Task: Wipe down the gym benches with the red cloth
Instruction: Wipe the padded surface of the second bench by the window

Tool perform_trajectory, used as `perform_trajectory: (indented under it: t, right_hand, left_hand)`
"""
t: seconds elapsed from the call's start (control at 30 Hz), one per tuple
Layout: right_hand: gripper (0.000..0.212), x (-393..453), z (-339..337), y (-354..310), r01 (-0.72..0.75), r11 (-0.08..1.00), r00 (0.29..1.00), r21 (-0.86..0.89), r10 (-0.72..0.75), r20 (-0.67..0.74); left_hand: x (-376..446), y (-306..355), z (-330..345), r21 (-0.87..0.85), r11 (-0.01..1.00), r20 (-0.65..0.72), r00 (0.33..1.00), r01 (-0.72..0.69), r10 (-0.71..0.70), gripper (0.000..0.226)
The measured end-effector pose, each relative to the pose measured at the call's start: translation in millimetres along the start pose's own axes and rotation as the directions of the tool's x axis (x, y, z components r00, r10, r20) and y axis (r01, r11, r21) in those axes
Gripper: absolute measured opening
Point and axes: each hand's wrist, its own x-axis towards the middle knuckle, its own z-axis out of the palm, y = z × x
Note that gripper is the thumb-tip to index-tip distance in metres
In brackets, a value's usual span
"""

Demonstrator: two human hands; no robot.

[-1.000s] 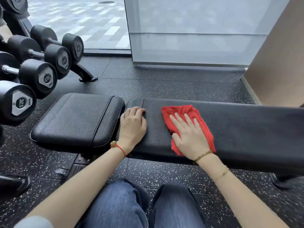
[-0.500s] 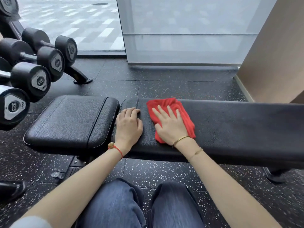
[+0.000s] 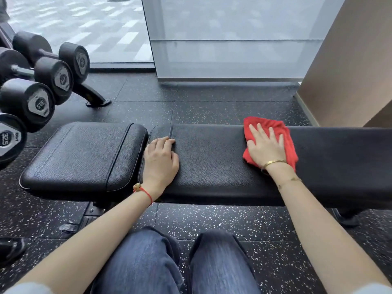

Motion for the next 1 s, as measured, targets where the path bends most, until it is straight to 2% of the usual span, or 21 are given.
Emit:
perform_trajectory:
  t: [0.07, 0.13, 0.23, 0.3, 0.37, 0.47, 0.67, 0.83, 0.9, 1.0]
  right_hand:
    - [0.059, 5, 3, -27, 0.046, 0.999, 0.999, 0.005, -0.046, 0.013]
    - [0.059, -5, 8, -57, 0.170, 0.985, 0.985, 0.011, -0.170, 0.023]
    - [0.061, -36, 19, -89, 0.373, 0.928, 0.928, -0.007, -0.372, 0.034]
    - [0.062, -56, 23, -91, 0.451, 0.892, 0.892, -0.021, -0.451, 0.032]
    - [0.062, -70, 22, -76, 0.466, 0.885, 0.885, -0.018, -0.466, 0.015]
    - [0.063, -83, 19, -37, 0.405, 0.914, 0.914, -0.017, -0.405, -0.022]
    - [0.061, -72, 5, 51, 0.144, 0.989, 0.987, -0.016, -0.145, -0.073]
    - [0.059, -22, -10, 87, -0.124, 0.992, 0.990, 0.022, 0.125, -0.068]
    - [0.059, -6, -11, 74, -0.152, 0.988, 0.987, 0.033, 0.154, -0.054]
    - [0.059, -2, -7, 40, -0.029, 0.999, 0.999, 0.014, 0.030, -0.038]
  left_hand:
    - [0, 0, -1, 0.012, 1.000, 0.000, 1.000, 0.002, -0.002, 0.040]
    - [1, 1, -2, 0.016, 1.000, 0.007, 1.000, 0.003, -0.003, 0.041]
    - [1, 2, -3, 0.024, 1.000, 0.028, 1.000, -0.009, 0.008, 0.041]
    - [1, 1, -4, 0.055, 0.998, 0.049, 0.999, -0.015, 0.012, 0.042]
    - [3, 5, -5, 0.061, 0.998, 0.055, 0.998, 0.006, -0.010, 0.041]
    - [4, 25, -5, 0.042, 0.999, 0.049, 0.999, 0.001, -0.004, 0.040]
    - [9, 78, 11, 0.032, 0.985, 0.110, 0.980, -0.167, 0.163, 0.045]
    - [1, 108, 34, 0.007, 0.992, 0.169, 0.978, -0.125, 0.122, 0.044]
    - [-2, 114, 39, -0.010, 0.997, 0.163, 0.983, -0.080, 0.080, 0.043]
    - [-4, 116, 42, -0.008, 0.998, 0.134, 0.989, -0.058, 0.059, 0.043]
